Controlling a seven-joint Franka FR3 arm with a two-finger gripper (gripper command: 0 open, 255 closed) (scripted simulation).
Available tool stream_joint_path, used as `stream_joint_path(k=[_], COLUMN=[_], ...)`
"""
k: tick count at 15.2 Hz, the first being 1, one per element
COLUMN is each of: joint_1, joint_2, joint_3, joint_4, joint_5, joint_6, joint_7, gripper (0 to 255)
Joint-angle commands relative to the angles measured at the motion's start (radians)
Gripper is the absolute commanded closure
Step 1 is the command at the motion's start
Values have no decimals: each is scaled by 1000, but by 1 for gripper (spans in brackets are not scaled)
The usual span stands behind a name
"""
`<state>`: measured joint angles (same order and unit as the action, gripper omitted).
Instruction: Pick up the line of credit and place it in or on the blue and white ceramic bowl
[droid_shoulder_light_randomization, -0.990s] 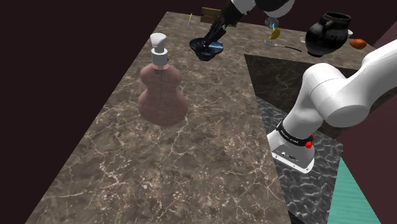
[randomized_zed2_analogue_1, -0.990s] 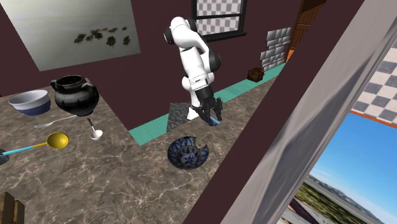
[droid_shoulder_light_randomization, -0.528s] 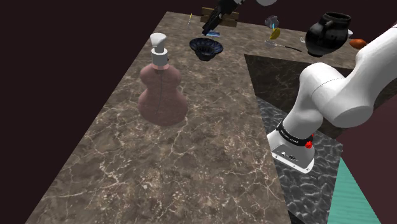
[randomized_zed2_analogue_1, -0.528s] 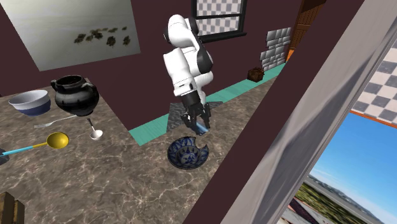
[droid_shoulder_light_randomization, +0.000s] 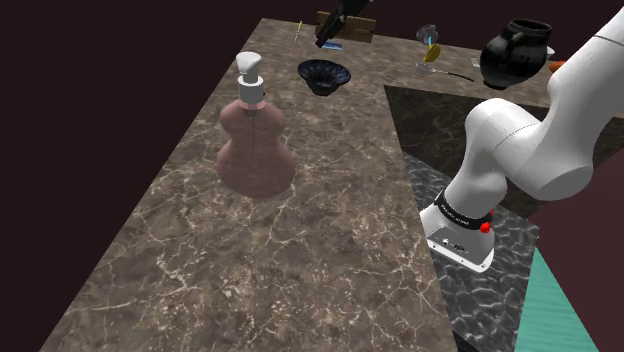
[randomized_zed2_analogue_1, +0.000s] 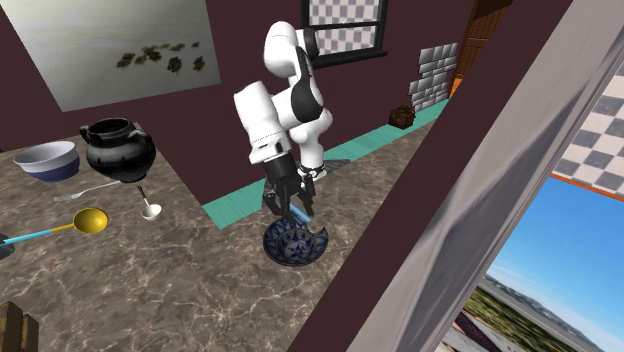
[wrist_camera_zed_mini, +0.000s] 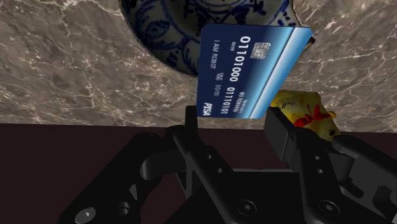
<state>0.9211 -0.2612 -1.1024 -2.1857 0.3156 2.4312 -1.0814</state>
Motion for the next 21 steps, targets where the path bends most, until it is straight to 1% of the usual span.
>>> stream_joint_path(k=[1,5,9,12,13,21], joint_1=[26,75,144,219,279,281], joint_2=[19,49,88,130,164,162], joint_3=[-30,-85,-159,-239,-302,-304], joint_4=[-8,-34,-54,-65,-68,-68], joint_5=[31,90,169,252,314,311], joint_6=[17,55,86,101,101,102], joint_7=[-29,-87,-158,-228,-277,-275], gripper=[255,255,255,255,255,255])
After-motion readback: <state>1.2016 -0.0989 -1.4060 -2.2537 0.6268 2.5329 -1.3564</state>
